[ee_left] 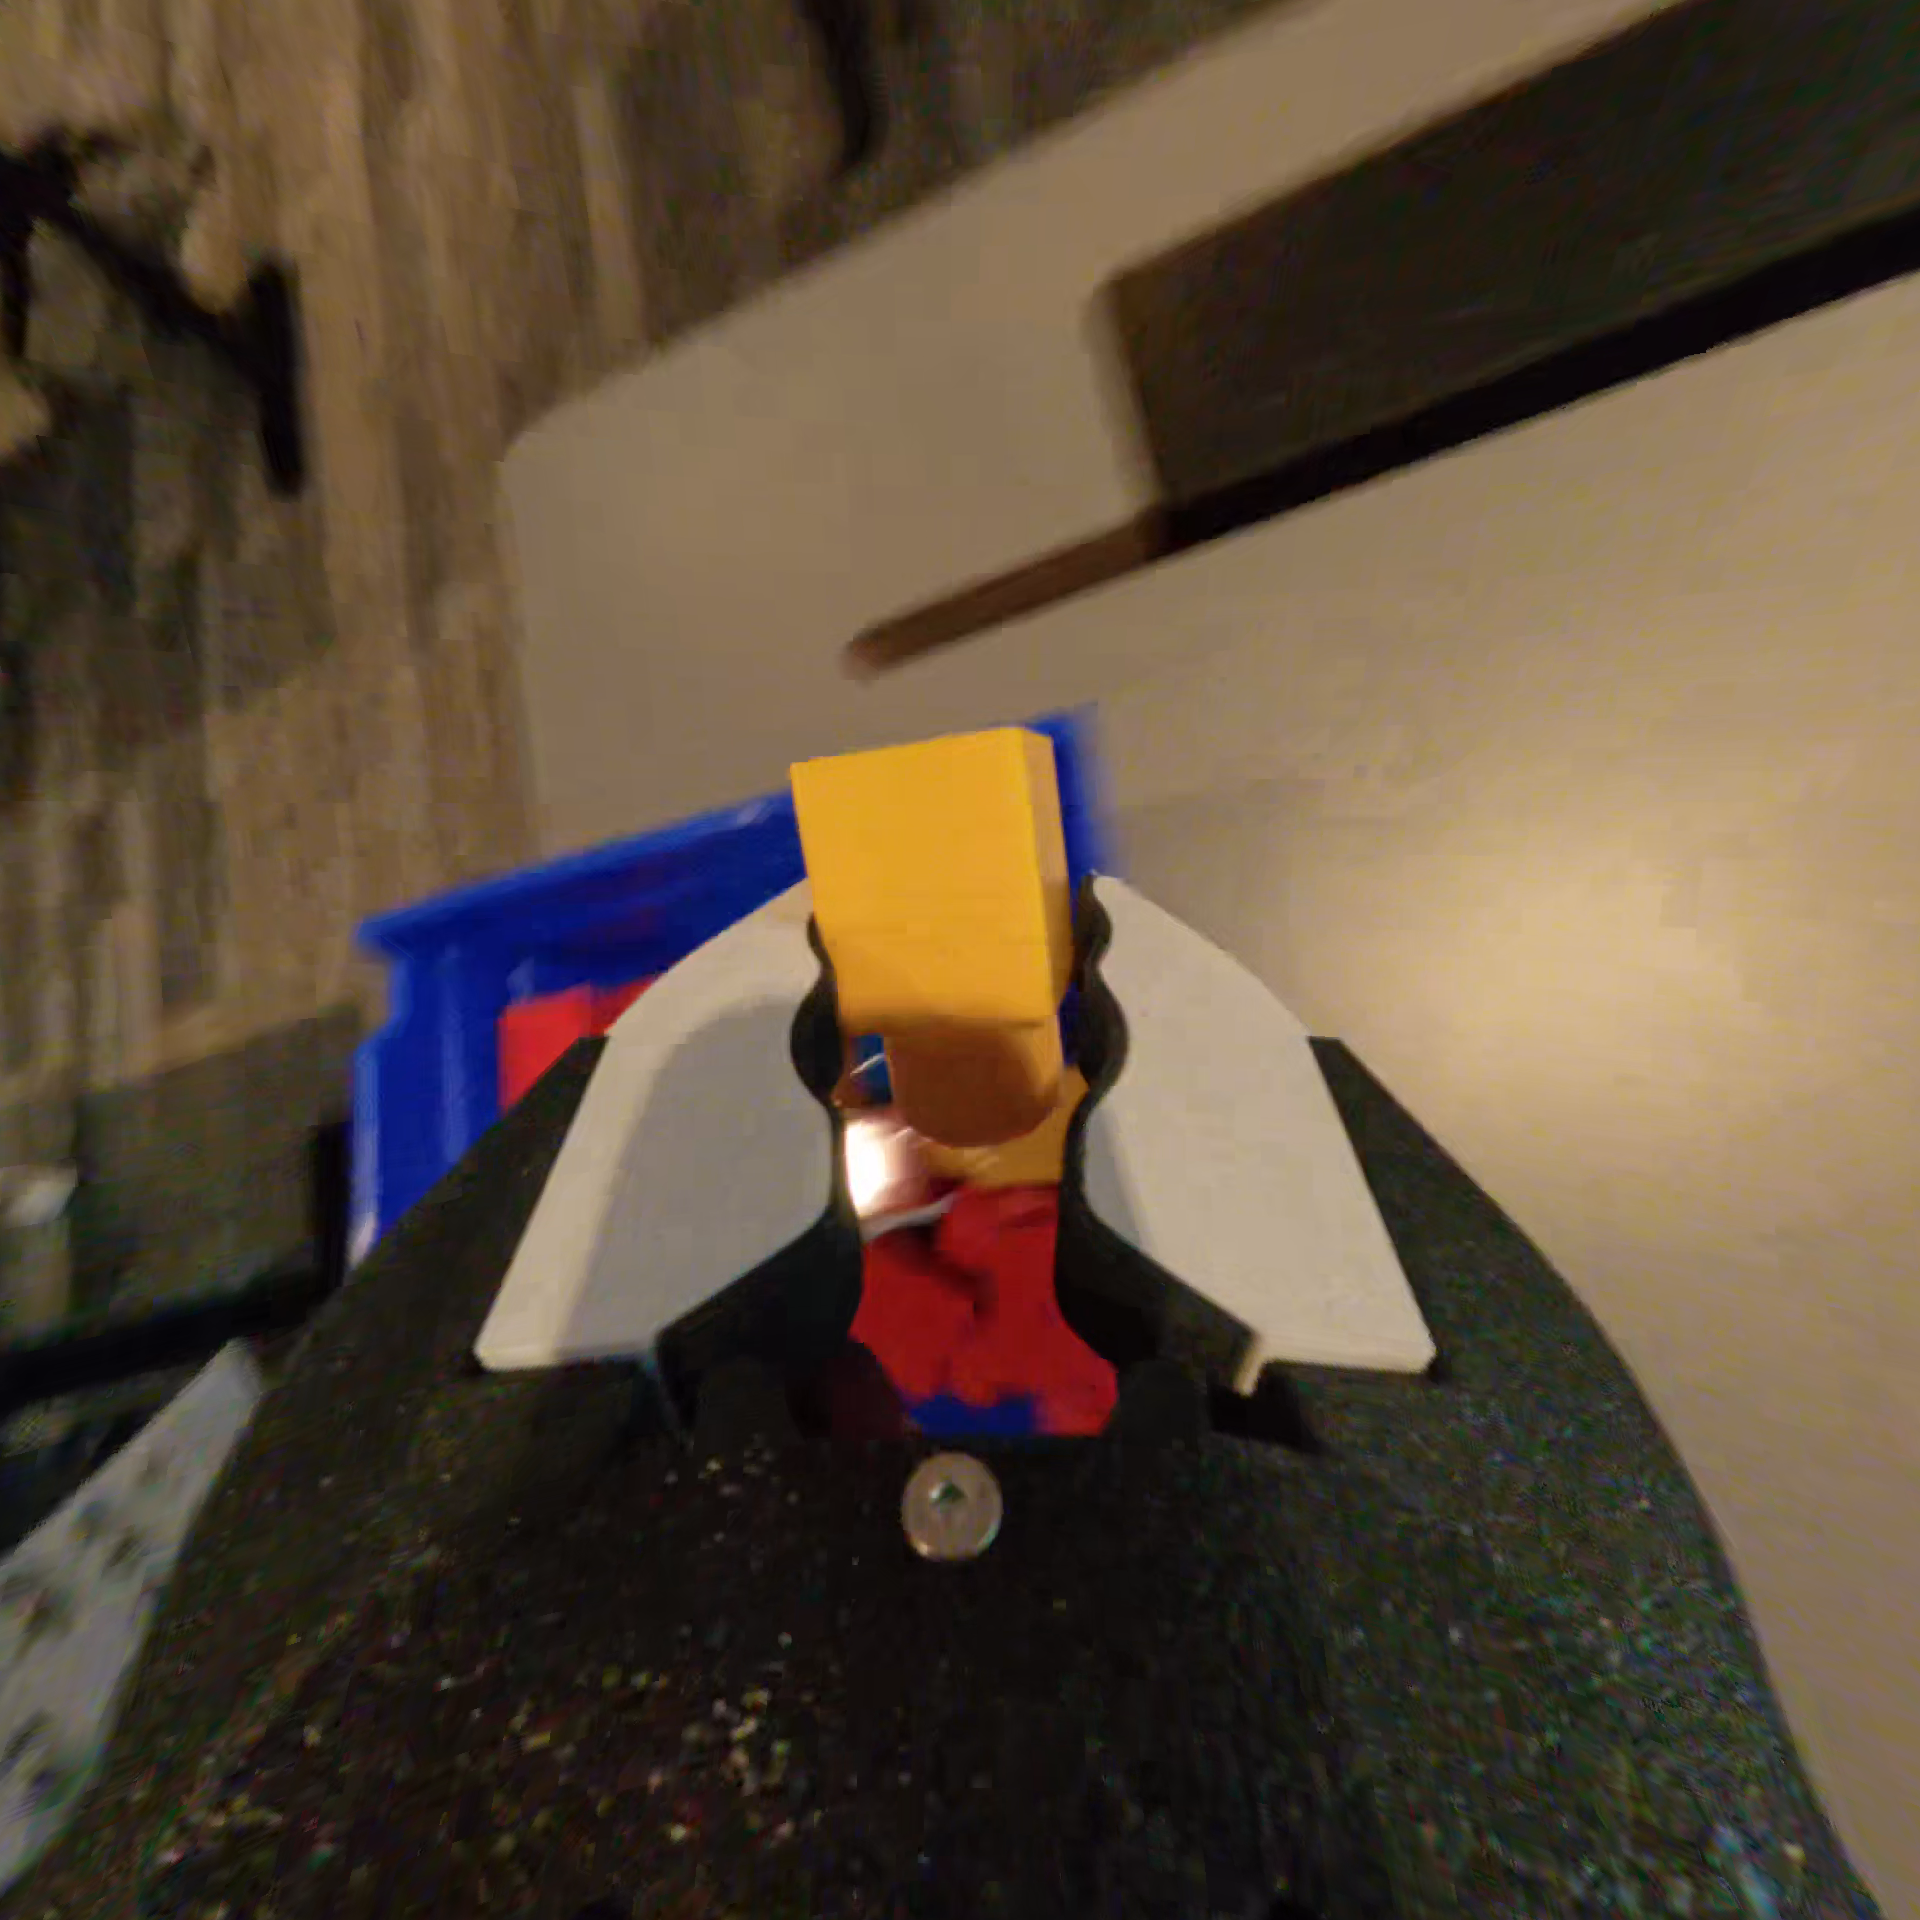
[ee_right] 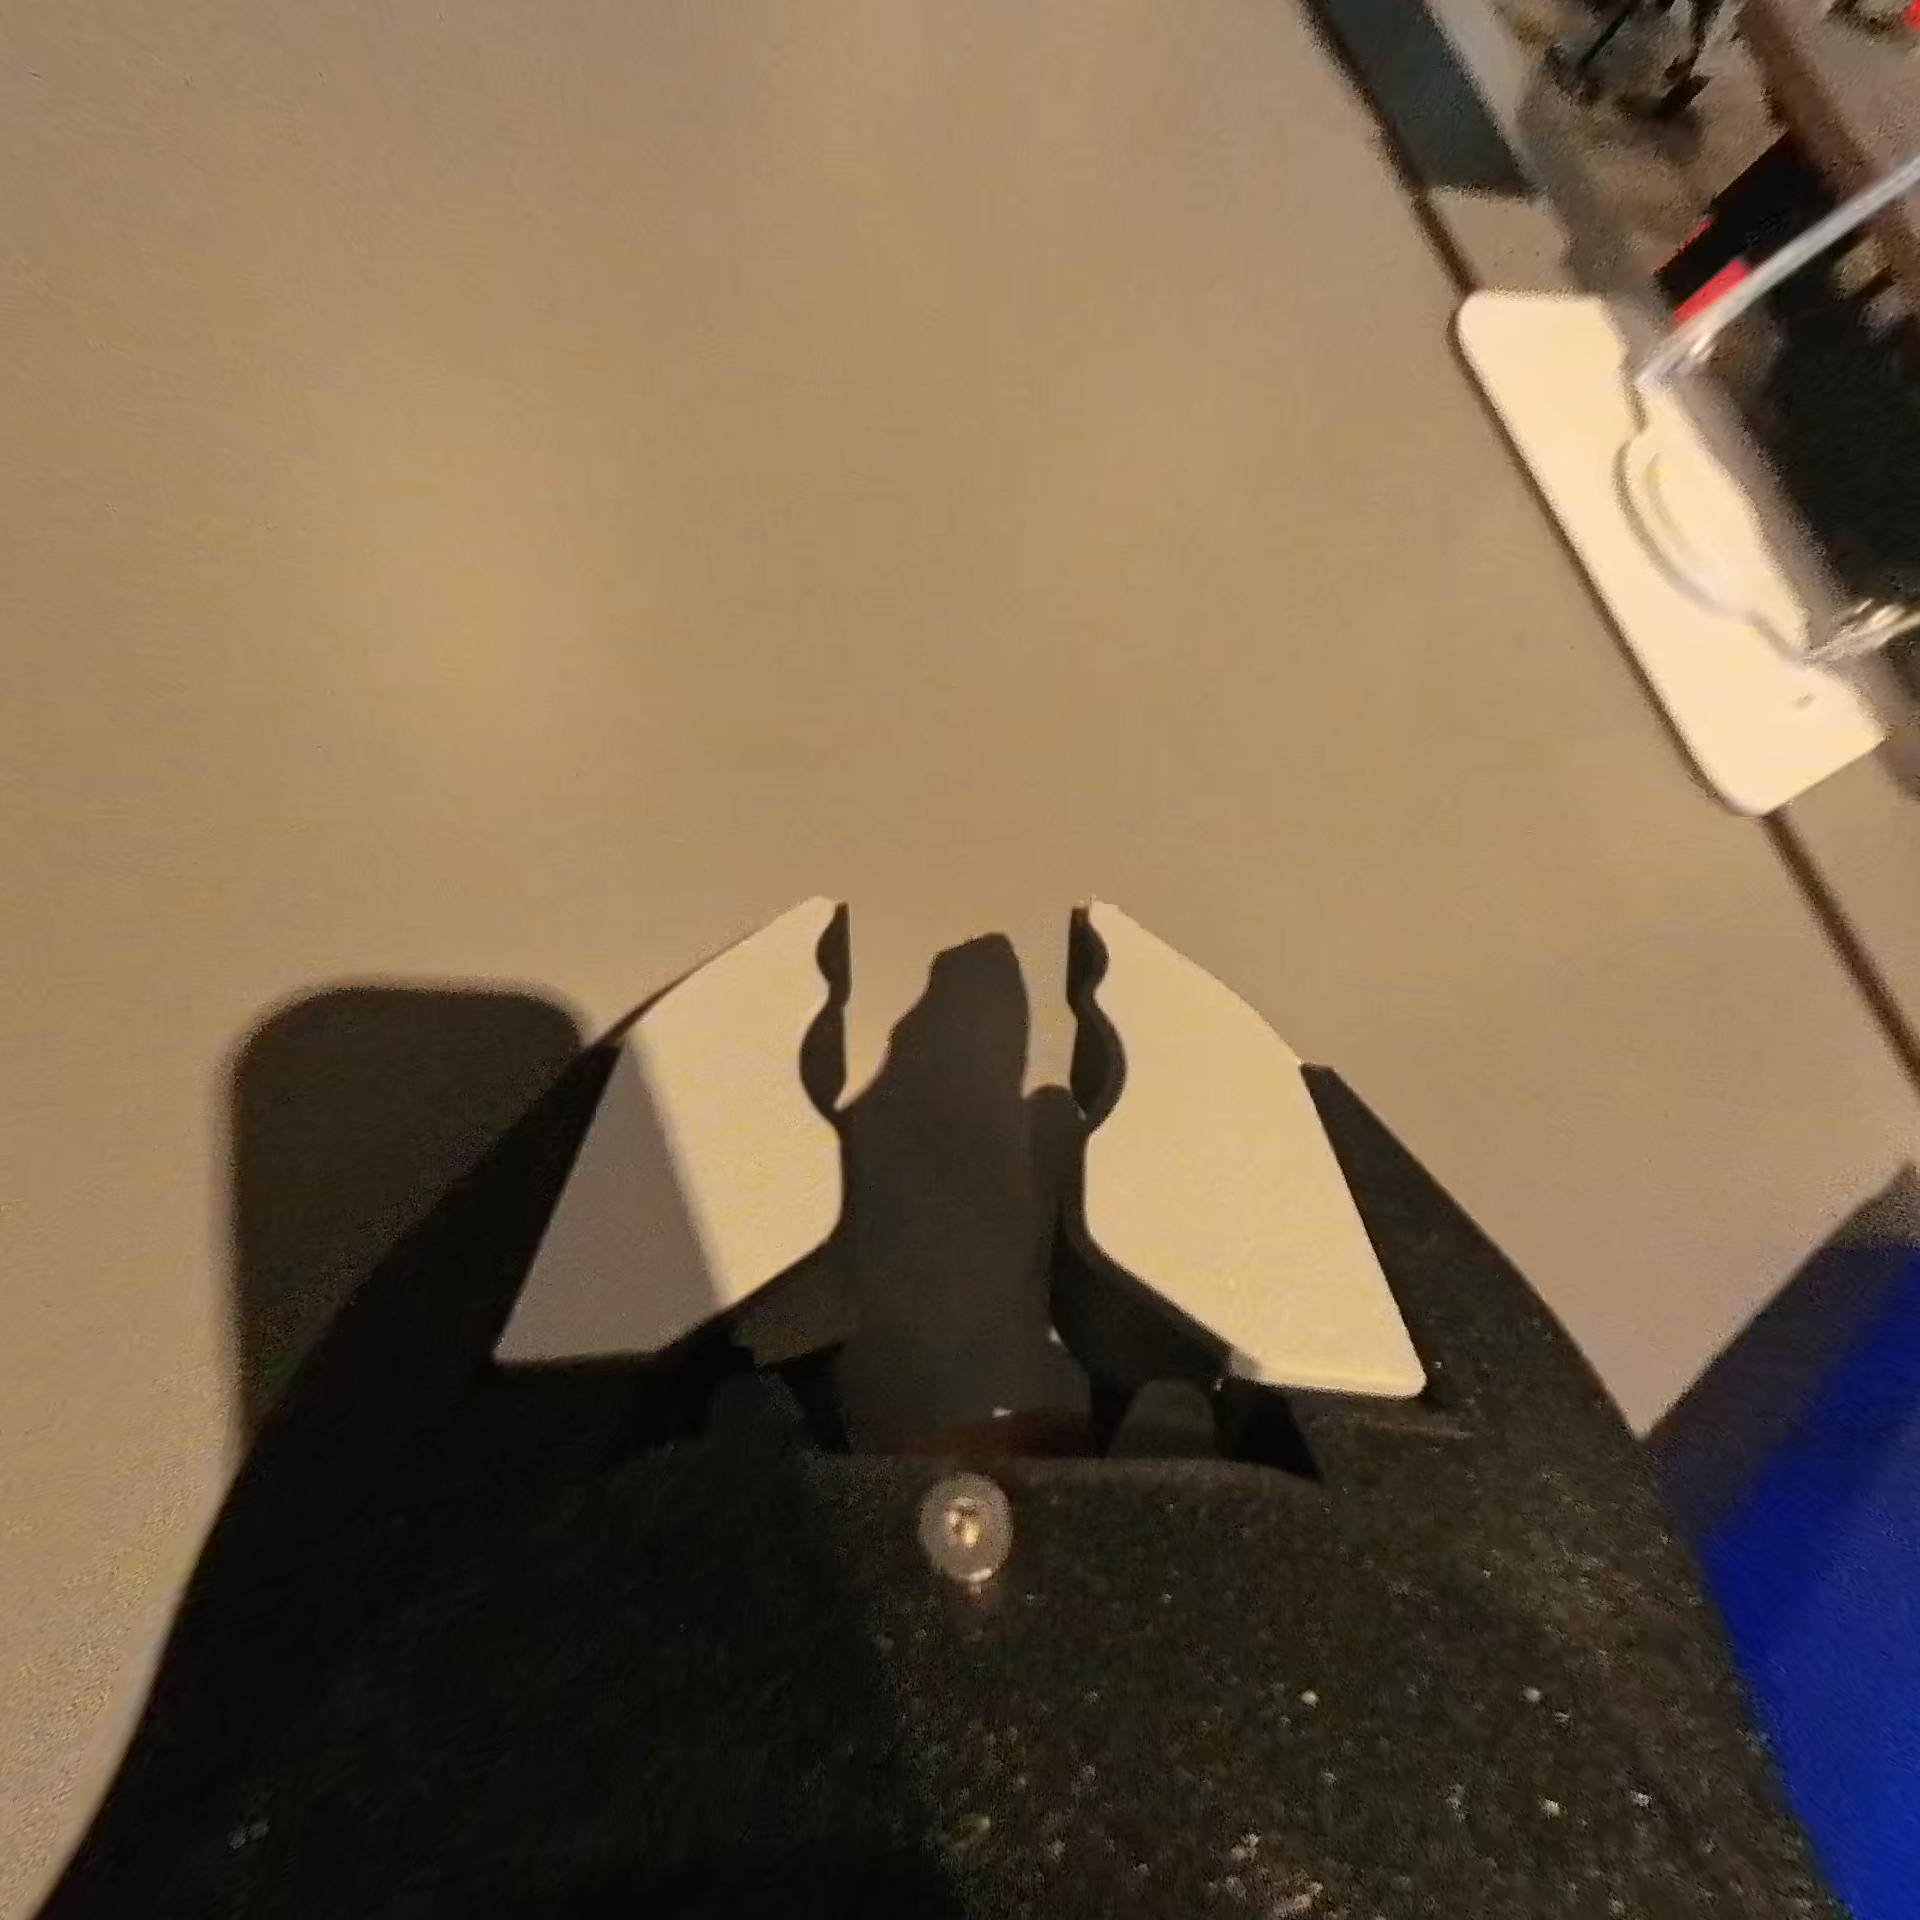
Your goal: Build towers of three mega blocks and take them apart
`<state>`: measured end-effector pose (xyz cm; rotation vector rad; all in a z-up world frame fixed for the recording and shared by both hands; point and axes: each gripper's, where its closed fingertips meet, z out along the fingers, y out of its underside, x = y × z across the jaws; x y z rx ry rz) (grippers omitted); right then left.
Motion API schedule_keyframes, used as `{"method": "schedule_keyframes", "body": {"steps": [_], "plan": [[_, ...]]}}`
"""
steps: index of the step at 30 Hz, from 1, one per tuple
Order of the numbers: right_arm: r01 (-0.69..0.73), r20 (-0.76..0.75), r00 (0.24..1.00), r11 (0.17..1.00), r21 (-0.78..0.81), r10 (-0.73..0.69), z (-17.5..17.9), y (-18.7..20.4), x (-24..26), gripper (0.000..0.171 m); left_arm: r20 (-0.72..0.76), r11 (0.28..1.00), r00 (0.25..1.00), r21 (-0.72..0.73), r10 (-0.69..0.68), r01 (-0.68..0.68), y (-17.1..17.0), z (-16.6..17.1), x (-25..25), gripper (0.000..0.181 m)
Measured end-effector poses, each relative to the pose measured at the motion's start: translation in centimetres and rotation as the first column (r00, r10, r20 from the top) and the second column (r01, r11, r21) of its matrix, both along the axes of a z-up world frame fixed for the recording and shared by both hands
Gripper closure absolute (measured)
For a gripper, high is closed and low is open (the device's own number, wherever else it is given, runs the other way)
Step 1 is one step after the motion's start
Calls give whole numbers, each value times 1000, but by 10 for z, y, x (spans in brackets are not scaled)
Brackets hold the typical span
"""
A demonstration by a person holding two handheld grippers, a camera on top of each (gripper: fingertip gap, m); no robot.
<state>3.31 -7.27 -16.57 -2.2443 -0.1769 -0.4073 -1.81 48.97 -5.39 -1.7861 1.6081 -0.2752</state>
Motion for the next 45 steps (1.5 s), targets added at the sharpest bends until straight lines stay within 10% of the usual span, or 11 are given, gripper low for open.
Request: {"method": "schedule_keyframes", "body": {"steps": [5,8,13,16,30,45], "plan": [[-44,85,996,983,177,30,36,51,6,126,545,820,754,-193,-366,538,-228,51,82,139],[-47,122,993,944,328,7,57,74,12,123,815,554,534,-344,-226,758,-349,48,97,139],[-104,357,931,886,453,-74,78,83,22,124,773,22,601,-617,205,787,-435,16,97,139],[-135,417,904,863,487,-94,84,83,20,127,712,-114,636,-635,297,764,-445,6,94,140],[-145,509,852,880,452,-122,80,91,15,116,644,-284,717,-659,266,697,-502,-16,82,139],[-266,345,934,832,486,97,91,61,10,134,731,-205,683,-669,-5,715,-519,-19,67,138]]}}
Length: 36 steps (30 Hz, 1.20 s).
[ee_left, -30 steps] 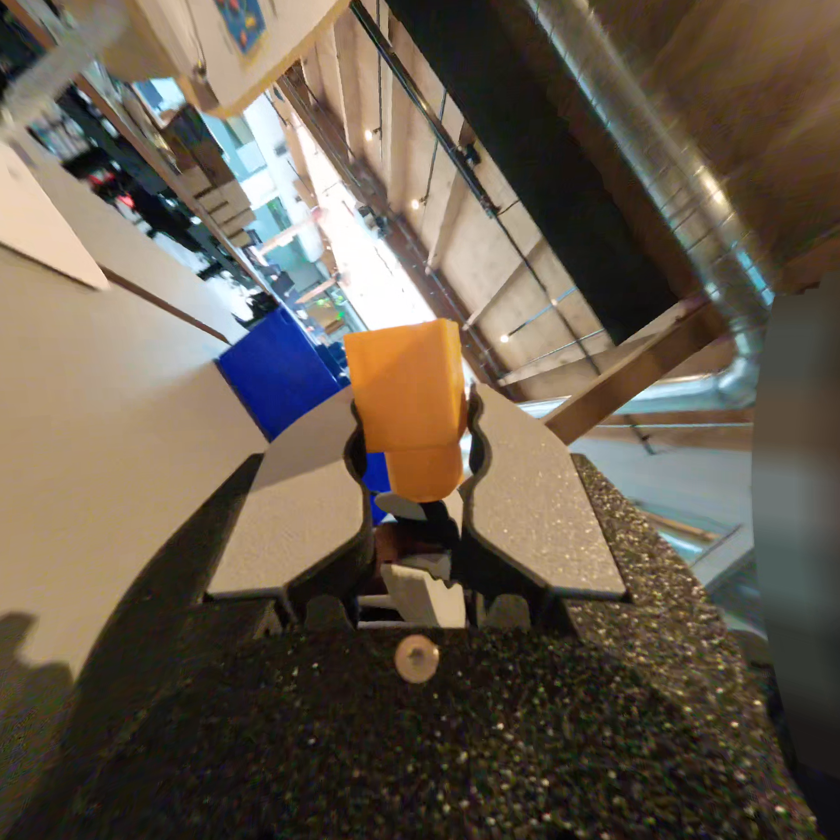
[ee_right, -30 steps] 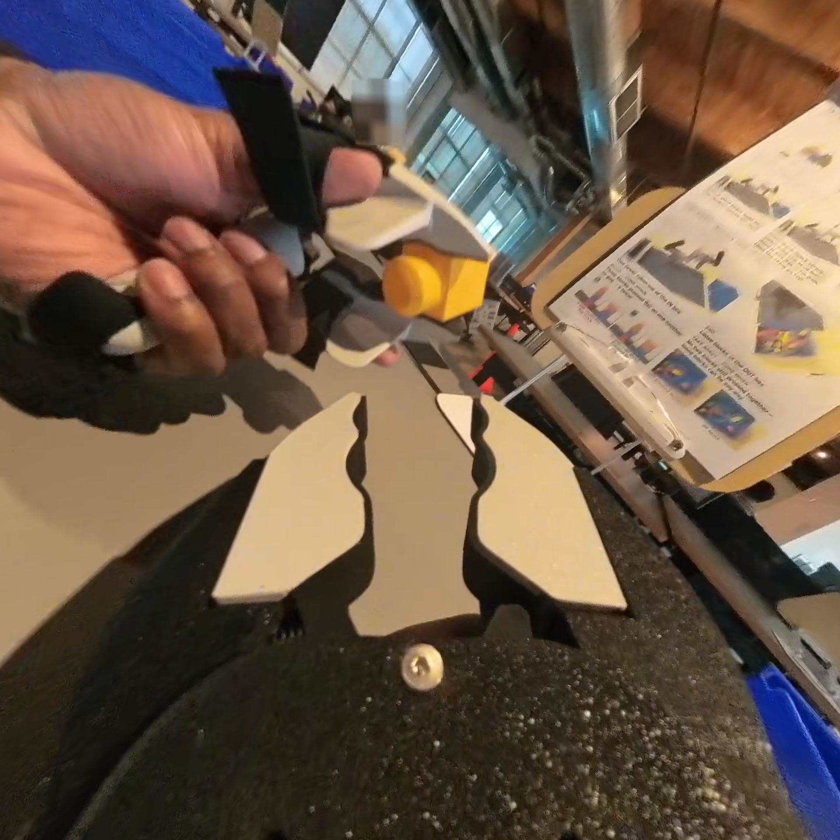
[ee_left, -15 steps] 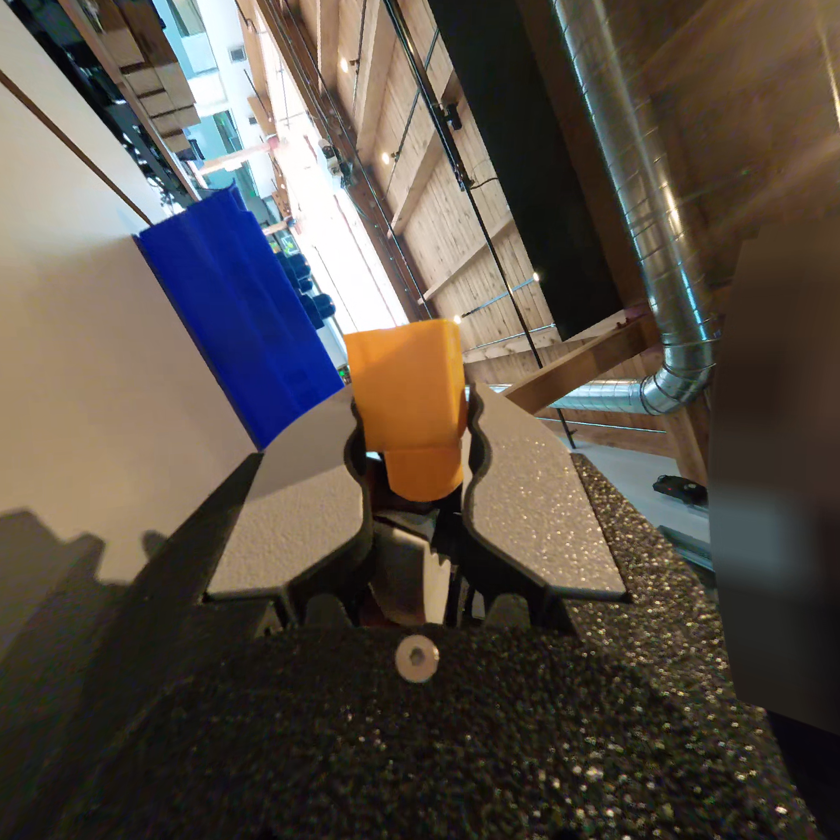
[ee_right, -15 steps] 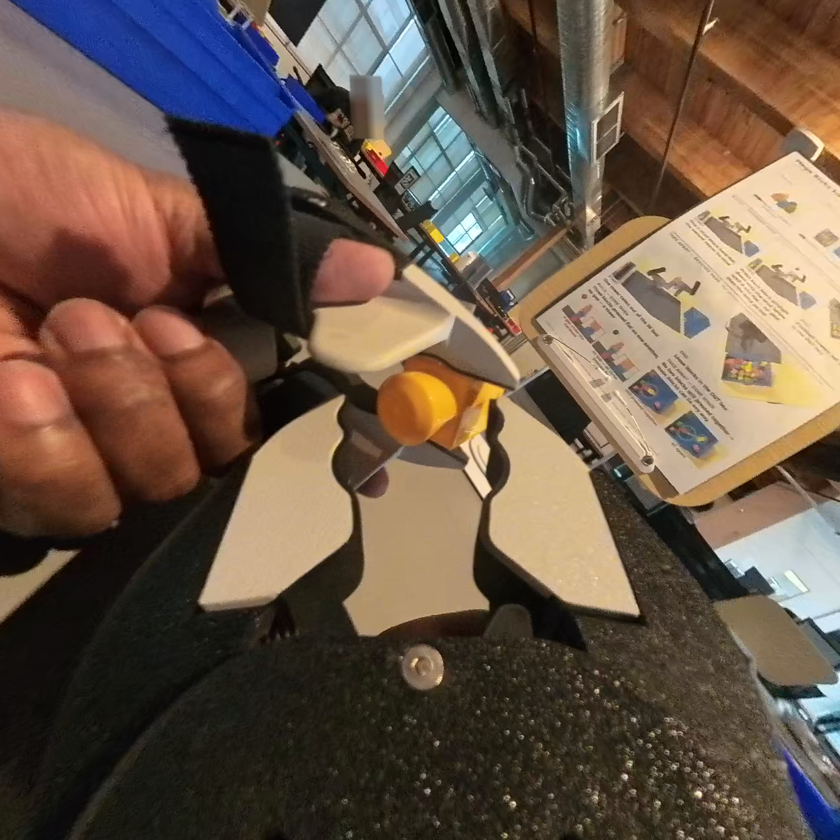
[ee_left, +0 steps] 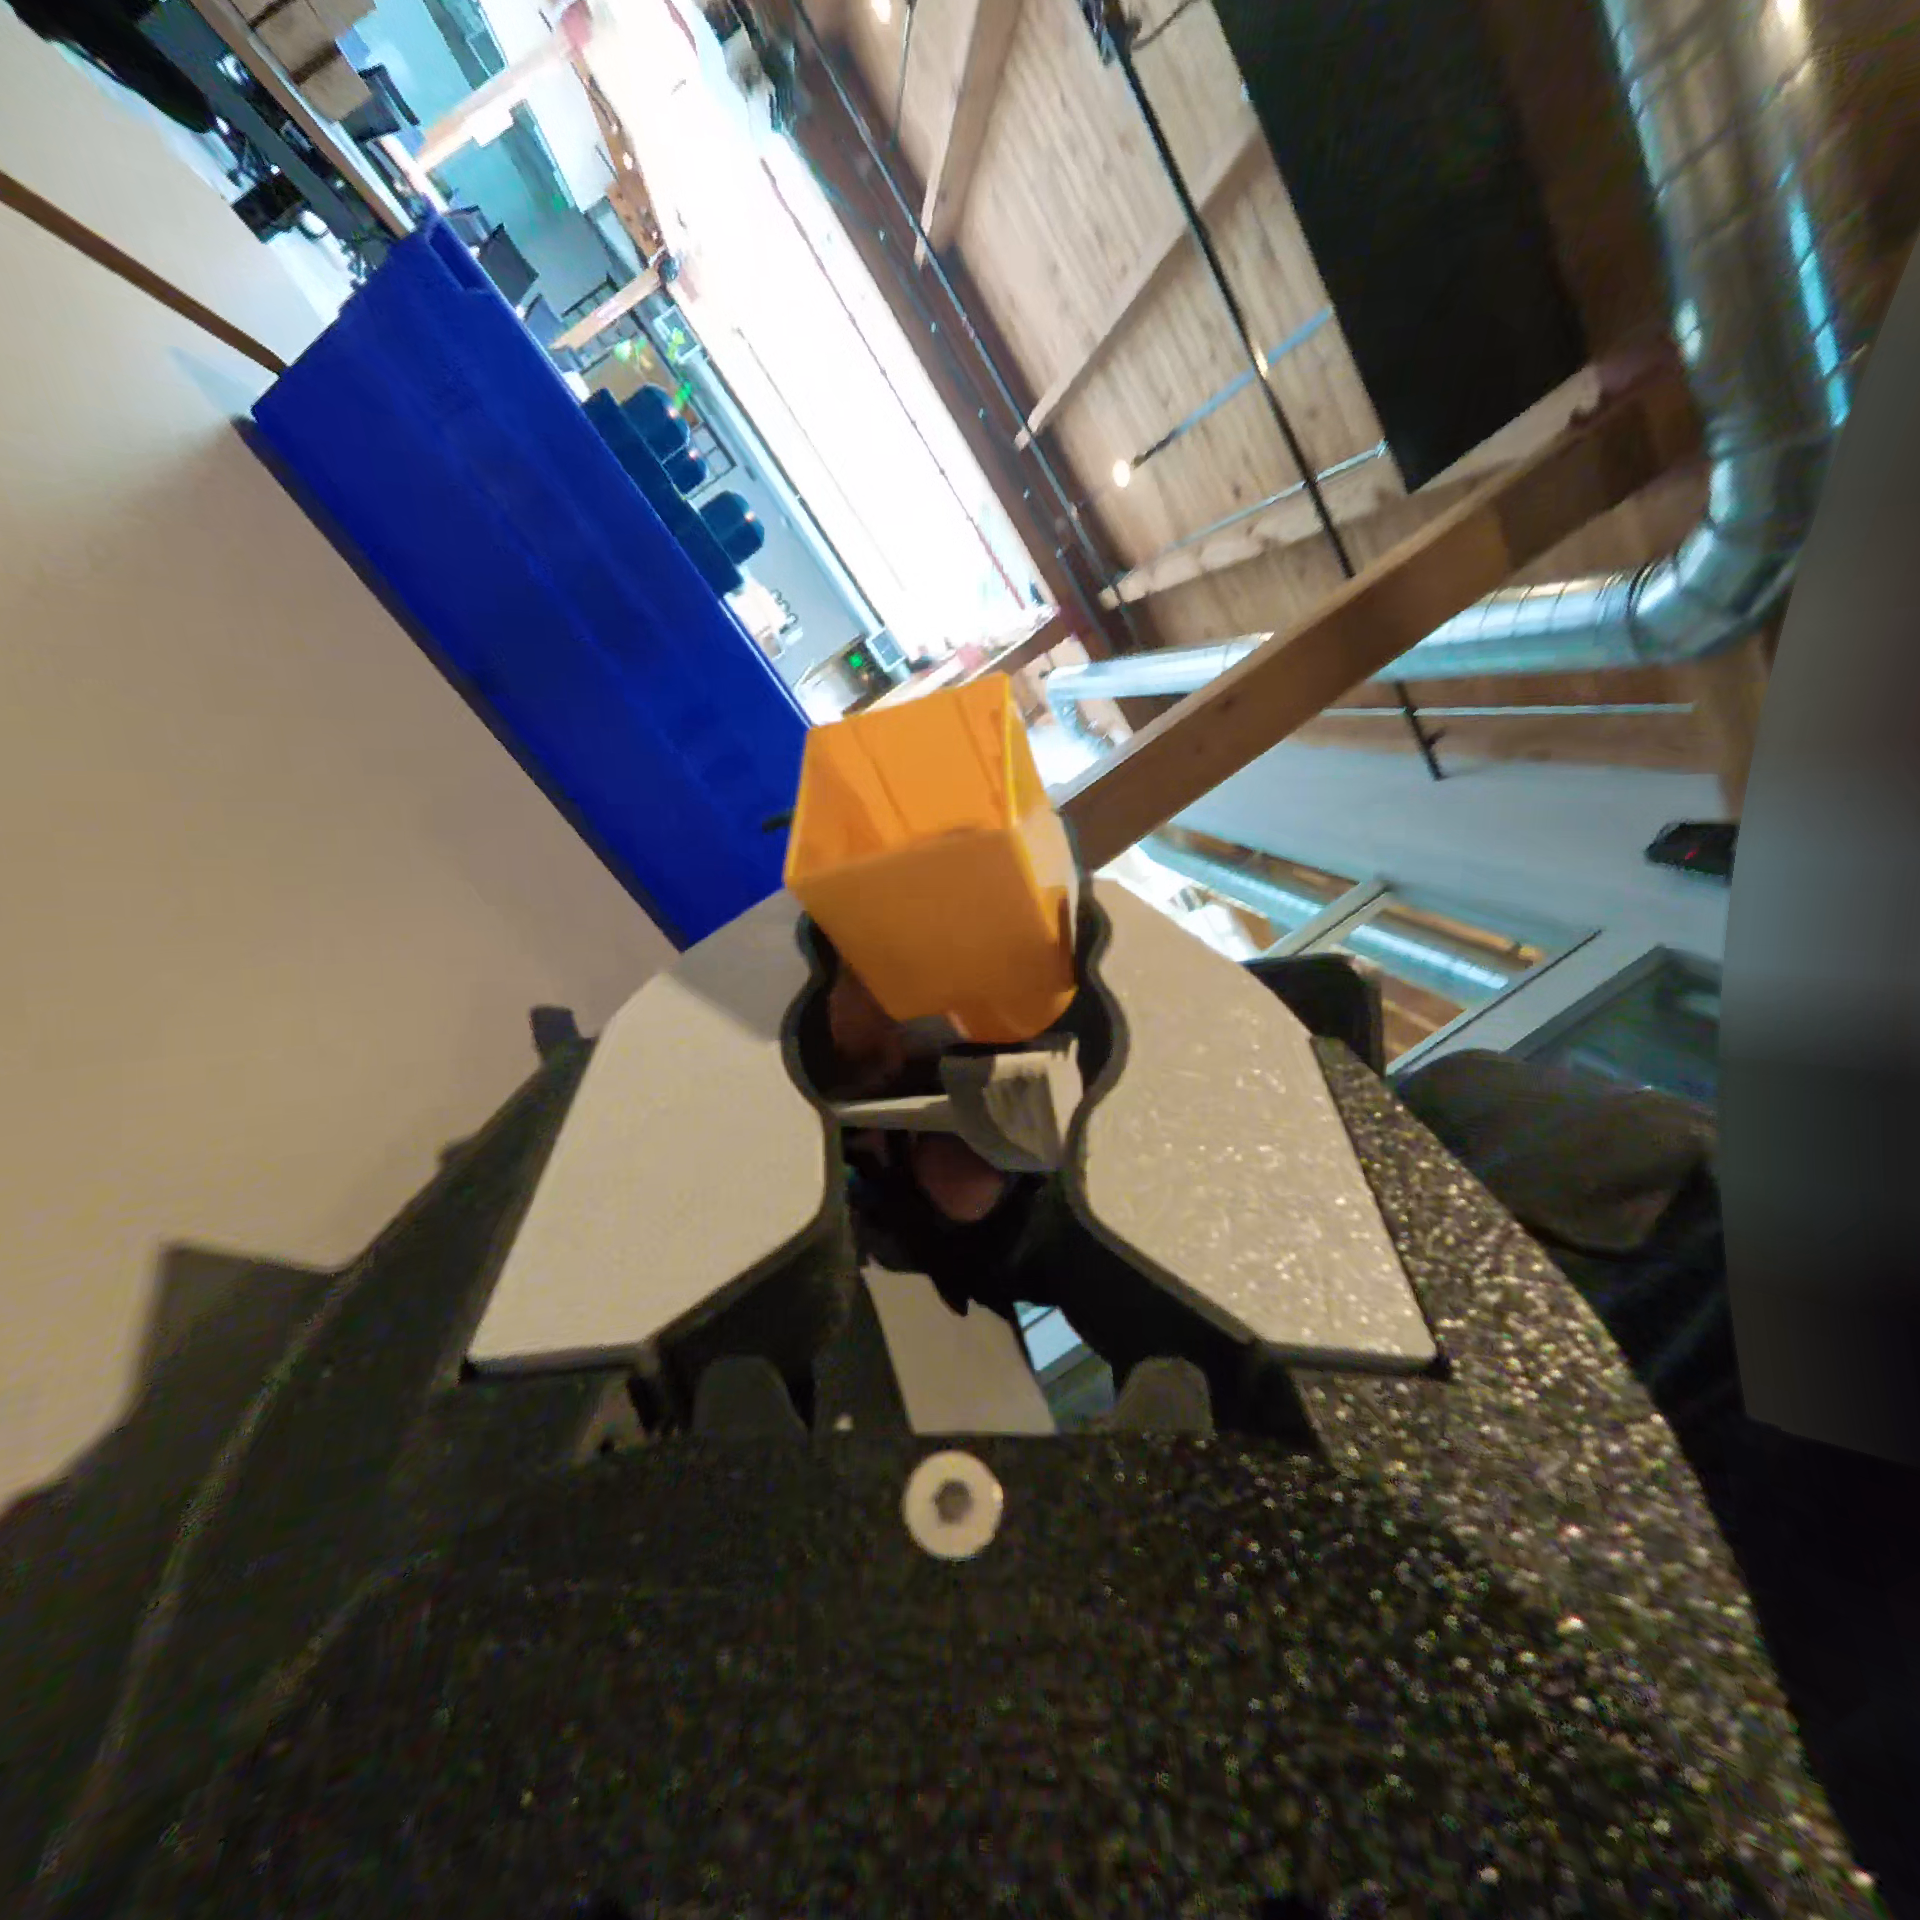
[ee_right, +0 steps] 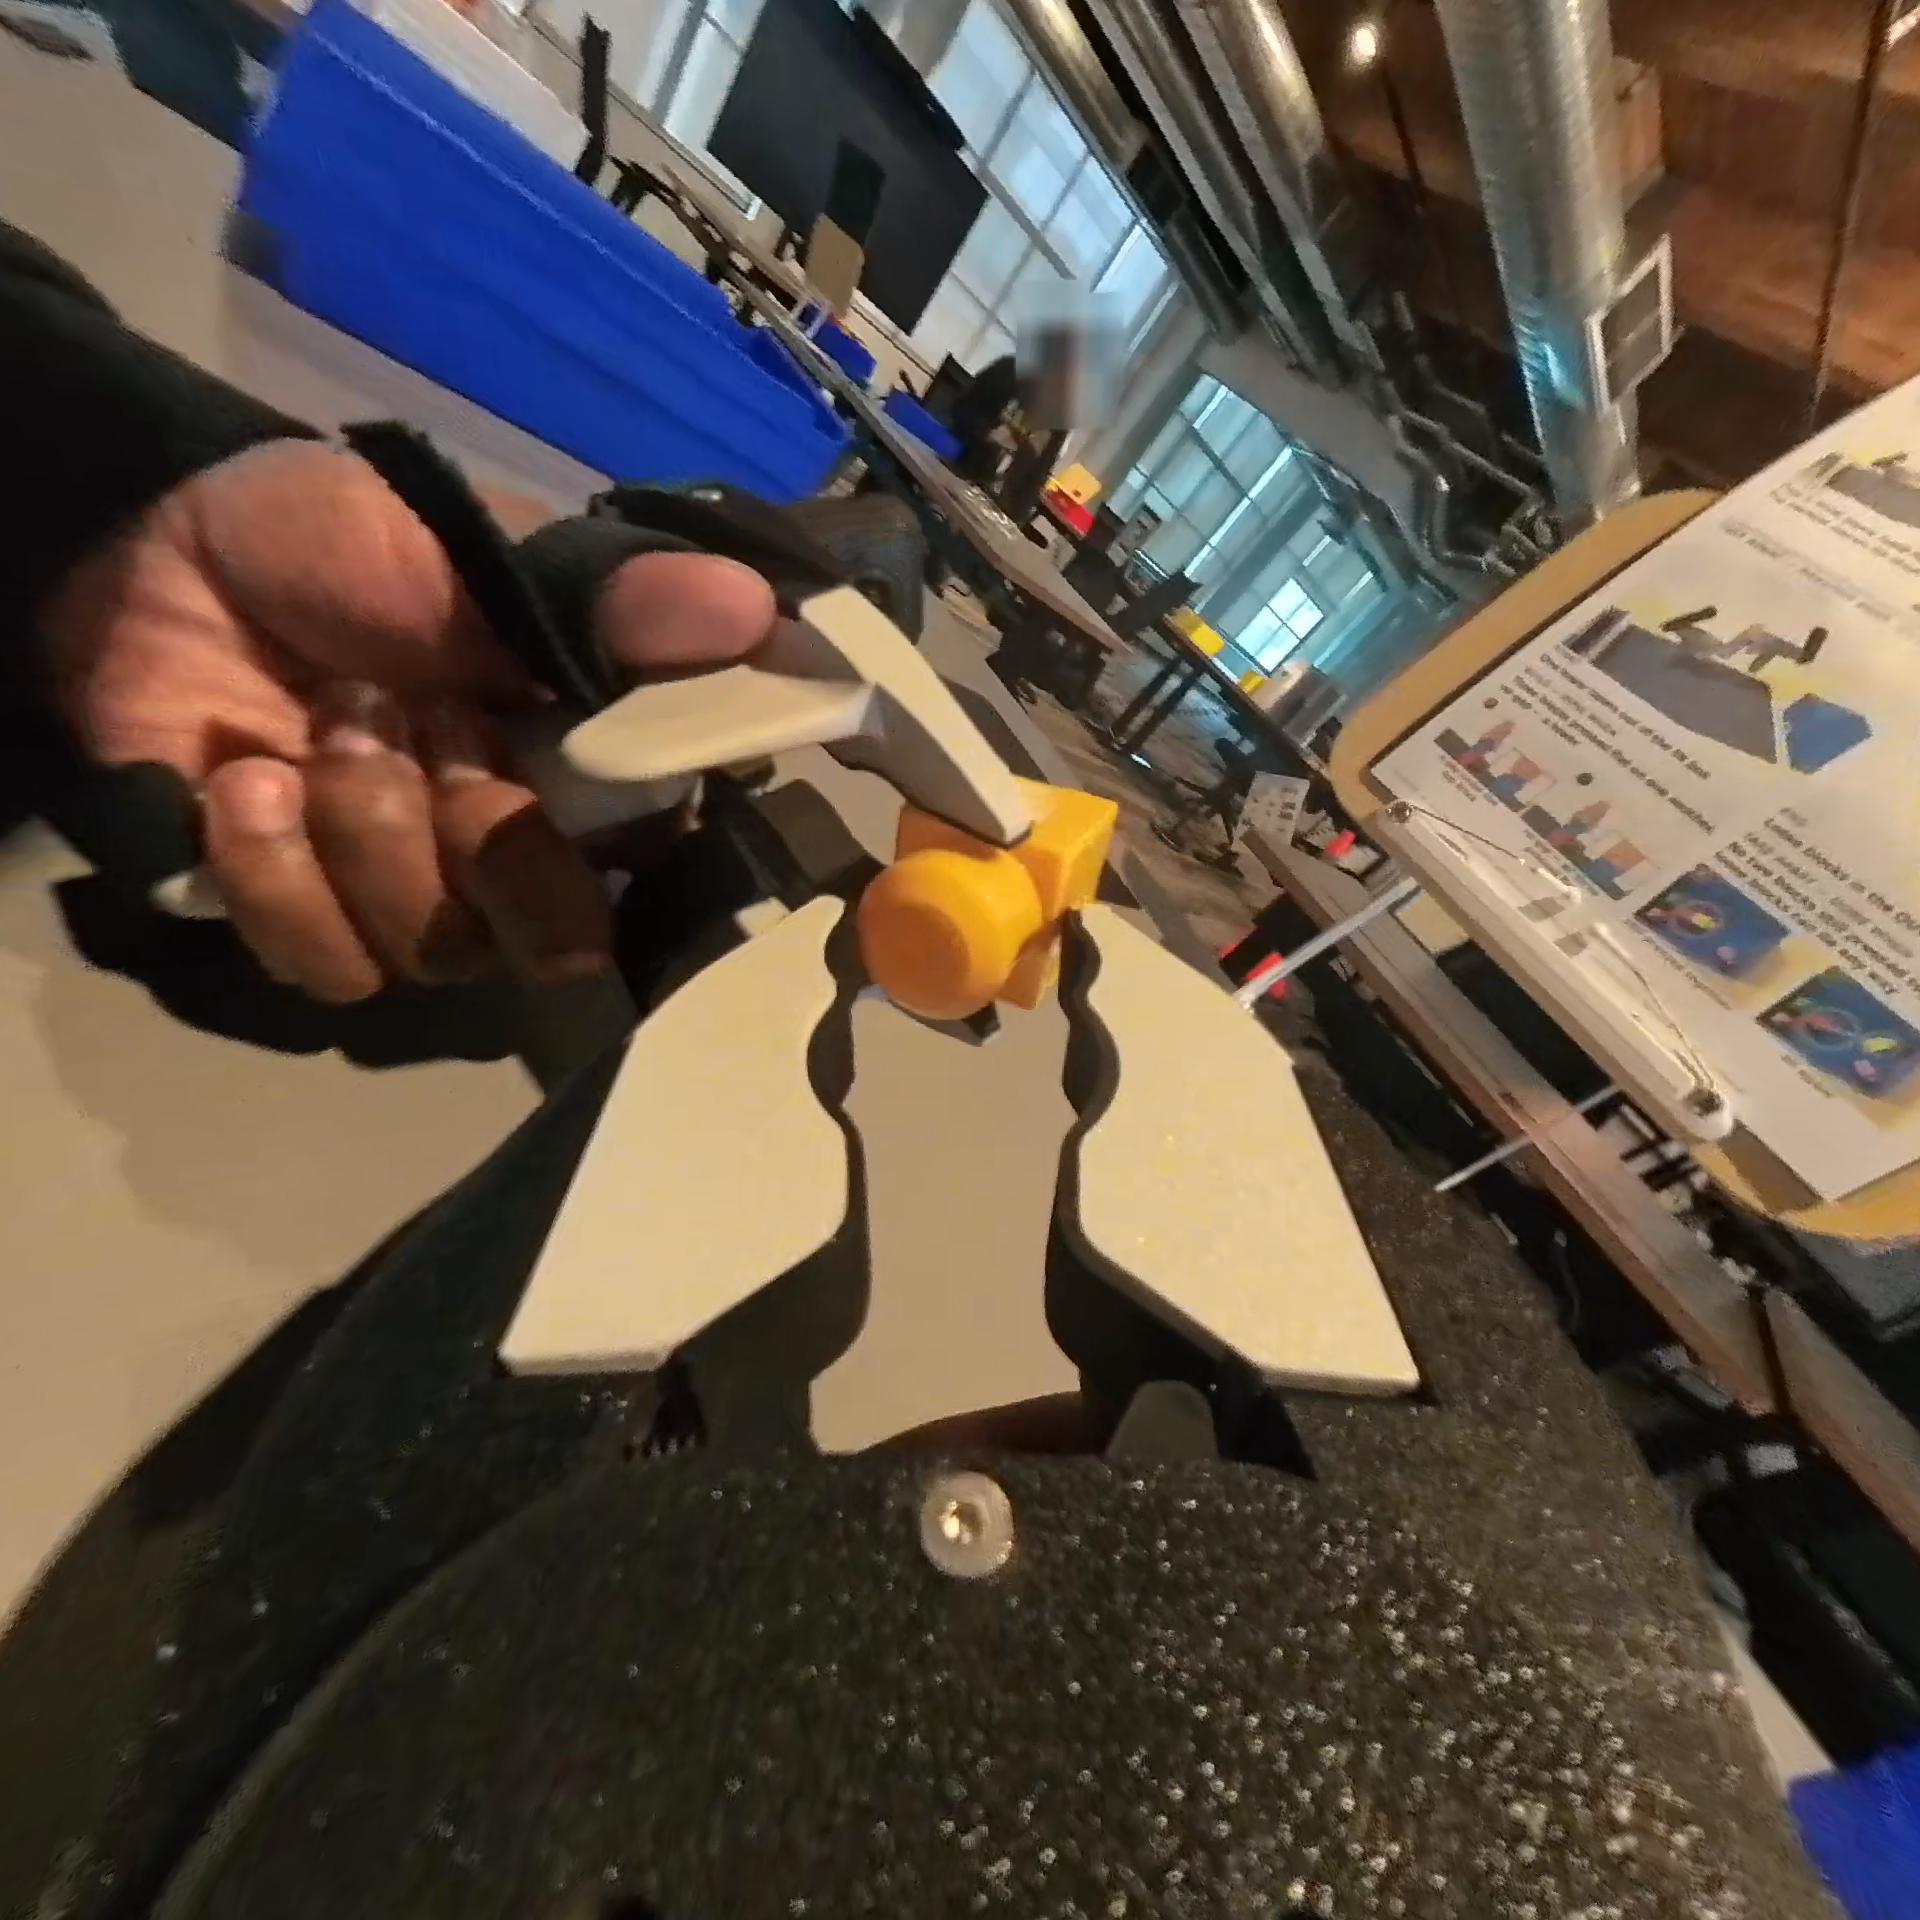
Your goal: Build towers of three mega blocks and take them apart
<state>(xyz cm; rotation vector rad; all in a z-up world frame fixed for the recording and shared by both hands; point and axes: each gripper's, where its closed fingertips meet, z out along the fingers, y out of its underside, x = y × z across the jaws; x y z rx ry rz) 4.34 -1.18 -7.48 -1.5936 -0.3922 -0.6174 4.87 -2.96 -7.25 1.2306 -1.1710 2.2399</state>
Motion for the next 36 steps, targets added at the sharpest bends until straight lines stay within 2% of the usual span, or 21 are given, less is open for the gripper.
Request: {"method": "schedule_keyframes", "body": {"steps": [4,6,7,9,12,17,19,21,24,27,32,34,36], "plan": [[-37,48,998,997,-63,40,5,-9,-4,134,19,999,1000,43,13,-14,13,0,3,127],[-58,26,998,981,-183,64,-3,-12,-4,134,14,996,999,71,51,-52,28,-2,9,127],[-94,-42,995,952,-292,86,-13,-15,-6,134,15,992,997,97,78,-80,37,-3,12,128],[-185,-215,973,845,-502,86,-34,-26,-15,134,20,975,990,175,139,-140,56,-9,20,129],[-307,-374,926,684,-662,54,-43,-42,-32,134,23,947,982,258,190,-189,73,-15,25,130],[-419,-448,894,376,-827,9,-64,-61,-49,134,0,950,993,293,118,-113,64,-22,21,130],[-428,-457,889,302,-852,-26,-74,-60,-49,134,-5,948,995,305,97,-91,60,-23,21,130],[-475,-498,867,262,-840,-21,-77,-57,-54,135,-8,950,997,305,74,-68,58,-24,19,130],[-472,-498,867,267,-840,-35,-79,-49,-50,136,-10,956,999,290,48,-43,56,-23,17,131],[-457,-493,870,327,-827,-31,-74,-44,-44,132,-2,958,999,284,42,-40,57,-21,16,131],[-481,-541,839,545,-687,58,-44,-42,-48,117,81,907,994,408,72,-99,64,-20,11,131],[-509,-567,811,648,-567,140,-26,-37,-60,115,138,846,985,509,101,-158,76,-15,8,127],[-560,-597,763,715,-418,248,-10,-31,-82,117,229,771,962,582,147,-257,98,4,-1,124]]}}
